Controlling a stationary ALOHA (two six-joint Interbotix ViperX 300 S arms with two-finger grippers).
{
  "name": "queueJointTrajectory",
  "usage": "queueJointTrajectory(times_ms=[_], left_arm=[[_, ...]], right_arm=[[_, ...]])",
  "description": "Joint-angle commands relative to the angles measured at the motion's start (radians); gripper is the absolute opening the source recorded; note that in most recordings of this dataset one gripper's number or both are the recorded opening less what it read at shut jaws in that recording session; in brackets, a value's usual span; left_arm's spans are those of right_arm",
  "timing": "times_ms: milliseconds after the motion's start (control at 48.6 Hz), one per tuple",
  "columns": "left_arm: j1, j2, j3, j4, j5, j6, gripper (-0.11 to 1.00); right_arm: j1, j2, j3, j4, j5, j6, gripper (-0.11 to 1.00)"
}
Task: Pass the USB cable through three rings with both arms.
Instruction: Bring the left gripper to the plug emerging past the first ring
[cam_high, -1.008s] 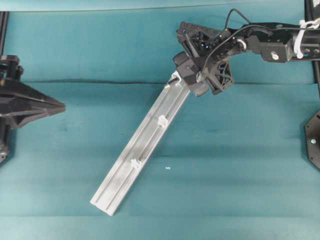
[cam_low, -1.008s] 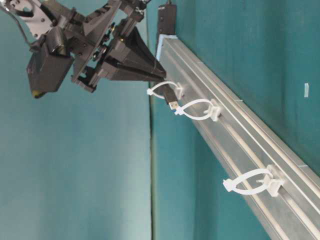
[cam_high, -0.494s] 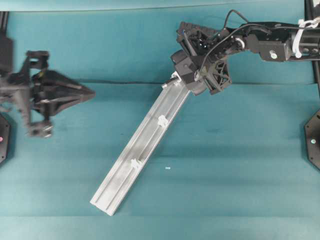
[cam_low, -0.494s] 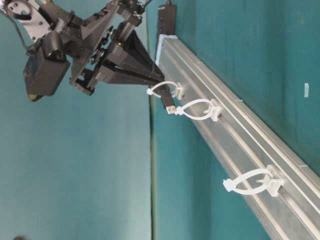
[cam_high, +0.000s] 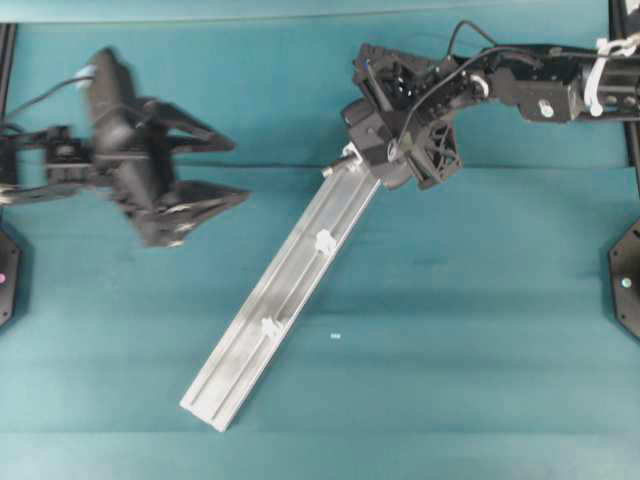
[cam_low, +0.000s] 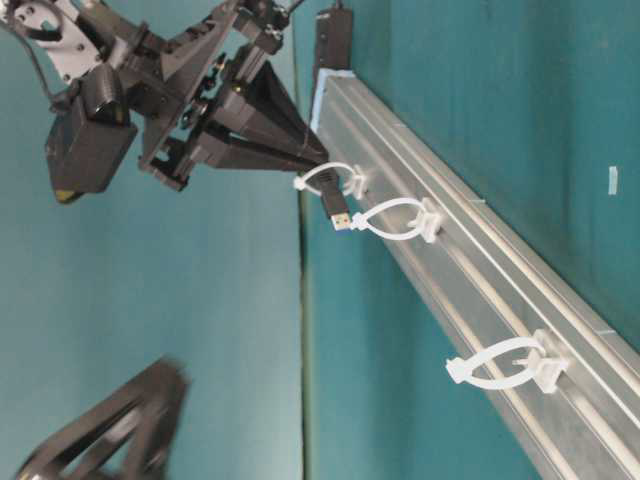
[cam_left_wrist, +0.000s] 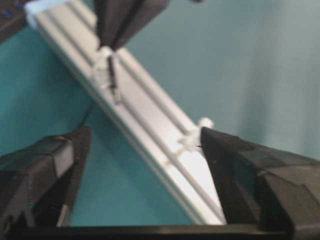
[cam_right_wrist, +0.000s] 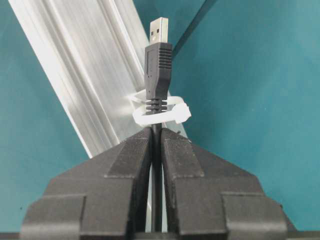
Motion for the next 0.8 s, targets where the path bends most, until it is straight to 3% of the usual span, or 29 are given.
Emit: queueJointTrajectory(times_ms=[0, 350, 782], left_arm=[[0.003, 0.067, -0.06, 0.003, -0.017, -0.003, 0.93], [0.008, 0.304, -0.201, 0.003, -0.017, -0.012, 0.93], [0.018, 0.434, -0.278, 0.003, -0.069, -0.014, 0.93]], right_arm=[[0.008, 0.0, -0.009, 0.009, -0.003, -0.006, 0.1], [0.009, 0.0, -0.009, 0.014, -0.006, -0.006, 0.1], [0.015, 0.0, -0.009, 0.029, -0.006, -0.005, 0.1]])
